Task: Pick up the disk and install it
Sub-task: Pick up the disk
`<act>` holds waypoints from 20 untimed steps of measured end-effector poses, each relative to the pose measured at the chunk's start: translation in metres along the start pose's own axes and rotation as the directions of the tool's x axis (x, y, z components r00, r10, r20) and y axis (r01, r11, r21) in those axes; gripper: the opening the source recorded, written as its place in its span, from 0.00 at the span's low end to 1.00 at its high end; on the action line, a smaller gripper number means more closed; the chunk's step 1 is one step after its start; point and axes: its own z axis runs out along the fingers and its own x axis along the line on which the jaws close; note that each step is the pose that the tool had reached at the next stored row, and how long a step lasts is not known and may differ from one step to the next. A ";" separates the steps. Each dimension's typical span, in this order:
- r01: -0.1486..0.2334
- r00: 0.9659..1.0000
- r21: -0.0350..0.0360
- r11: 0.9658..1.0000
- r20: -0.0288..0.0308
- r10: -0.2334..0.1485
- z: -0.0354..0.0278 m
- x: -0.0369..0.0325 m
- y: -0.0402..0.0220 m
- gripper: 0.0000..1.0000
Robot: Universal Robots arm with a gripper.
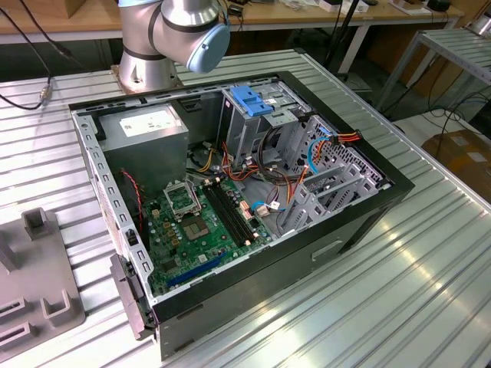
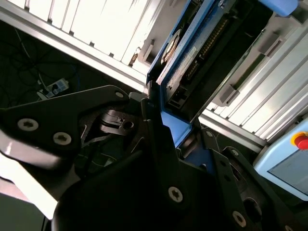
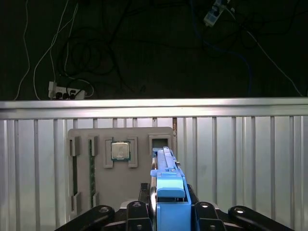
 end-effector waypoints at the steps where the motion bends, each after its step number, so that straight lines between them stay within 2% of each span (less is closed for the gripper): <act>1: 0.000 1.000 0.000 1.000 0.000 0.000 -0.0013 0.0000 0.0000 0.37; 20: 0.000 1.000 0.000 1.000 0.000 0.000 -0.0204 0.0002 0.0000 0.37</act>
